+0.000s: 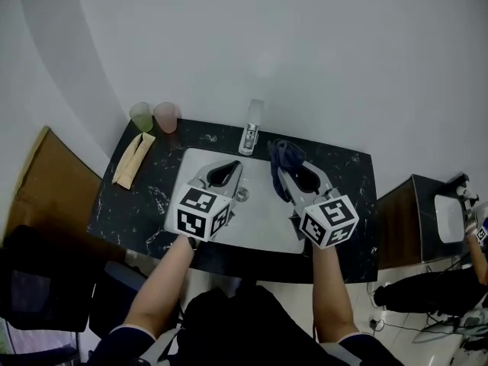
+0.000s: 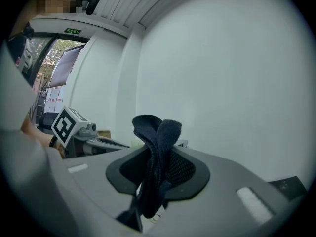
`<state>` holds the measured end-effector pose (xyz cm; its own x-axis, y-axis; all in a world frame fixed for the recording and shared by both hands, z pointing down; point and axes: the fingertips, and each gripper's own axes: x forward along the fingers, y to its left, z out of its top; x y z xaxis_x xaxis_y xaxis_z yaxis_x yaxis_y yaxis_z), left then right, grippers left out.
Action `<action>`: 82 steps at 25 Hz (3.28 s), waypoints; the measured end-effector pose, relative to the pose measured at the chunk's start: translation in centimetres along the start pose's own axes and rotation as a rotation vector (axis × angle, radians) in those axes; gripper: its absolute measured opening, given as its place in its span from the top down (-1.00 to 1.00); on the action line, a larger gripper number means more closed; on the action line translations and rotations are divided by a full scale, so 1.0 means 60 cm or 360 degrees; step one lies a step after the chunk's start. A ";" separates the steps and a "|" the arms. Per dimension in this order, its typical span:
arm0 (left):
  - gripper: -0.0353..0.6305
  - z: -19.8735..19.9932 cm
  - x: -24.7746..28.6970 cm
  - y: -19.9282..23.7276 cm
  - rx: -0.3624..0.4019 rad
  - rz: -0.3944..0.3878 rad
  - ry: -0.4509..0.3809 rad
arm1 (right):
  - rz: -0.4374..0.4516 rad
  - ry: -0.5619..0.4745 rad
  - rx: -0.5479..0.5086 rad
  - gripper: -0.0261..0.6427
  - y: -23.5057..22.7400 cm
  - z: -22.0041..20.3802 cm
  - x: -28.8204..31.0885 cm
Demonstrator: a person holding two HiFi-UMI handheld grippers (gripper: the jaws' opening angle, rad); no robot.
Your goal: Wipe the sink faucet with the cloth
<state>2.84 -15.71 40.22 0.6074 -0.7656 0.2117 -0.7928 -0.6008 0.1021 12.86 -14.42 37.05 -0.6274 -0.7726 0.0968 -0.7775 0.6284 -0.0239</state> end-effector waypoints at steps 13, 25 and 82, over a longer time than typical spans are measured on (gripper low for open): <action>0.81 -0.028 0.072 0.057 -0.0004 -0.0007 0.0118 | -0.0029 0.0008 -0.0029 0.64 -0.057 0.021 0.088; 0.28 -0.064 0.128 0.073 0.0034 -0.0132 0.0230 | 0.0044 -0.0164 -0.0118 0.63 -0.076 0.091 0.190; 0.39 -0.083 0.143 0.070 0.0130 -0.0105 0.0320 | -0.0093 0.0538 0.0226 0.66 -0.199 -0.204 0.317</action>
<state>4.44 -23.66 47.29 0.6294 -0.6678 0.3973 -0.7402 -0.6709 0.0448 10.69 -35.52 51.33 -0.5506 -0.7187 0.4246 -0.8248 0.5468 -0.1440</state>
